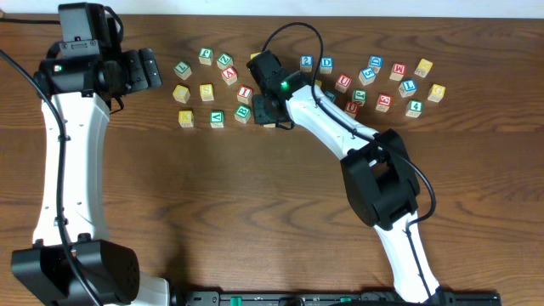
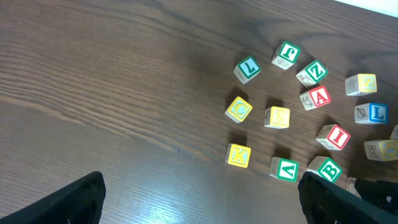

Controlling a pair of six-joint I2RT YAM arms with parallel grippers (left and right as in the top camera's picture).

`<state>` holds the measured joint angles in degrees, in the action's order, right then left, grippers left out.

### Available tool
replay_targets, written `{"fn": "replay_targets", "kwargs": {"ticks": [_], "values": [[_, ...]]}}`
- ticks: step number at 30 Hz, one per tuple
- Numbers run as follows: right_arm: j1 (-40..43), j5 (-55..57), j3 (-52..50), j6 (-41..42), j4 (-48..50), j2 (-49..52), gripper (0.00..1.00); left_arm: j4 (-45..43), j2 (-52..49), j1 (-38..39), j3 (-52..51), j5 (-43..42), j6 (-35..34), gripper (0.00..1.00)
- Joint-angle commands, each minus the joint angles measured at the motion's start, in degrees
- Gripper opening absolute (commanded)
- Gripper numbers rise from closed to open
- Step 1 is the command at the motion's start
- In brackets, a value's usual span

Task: Spell out NEURIPS
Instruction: 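Lower the right gripper onto the green N block and grasp it, then carry the green N block toward the table front and lower it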

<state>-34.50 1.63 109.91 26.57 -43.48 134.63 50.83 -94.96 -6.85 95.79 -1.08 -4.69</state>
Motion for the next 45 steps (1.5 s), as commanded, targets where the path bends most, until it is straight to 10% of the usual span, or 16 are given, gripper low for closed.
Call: {"fn": "replay_targets", "kwargs": {"ticks": [1,45], "values": [[-0.8,1.9,-0.2,0.5,-0.1,0.5,0.31,0.2,-0.5,0.2,0.1,0.9,-0.5,0.98],[-6.1,-6.7,-0.2,3.4,-16.6,-3.6,0.17,0.2,-0.5,0.2,0.1,0.9,-0.5,0.98]]}}
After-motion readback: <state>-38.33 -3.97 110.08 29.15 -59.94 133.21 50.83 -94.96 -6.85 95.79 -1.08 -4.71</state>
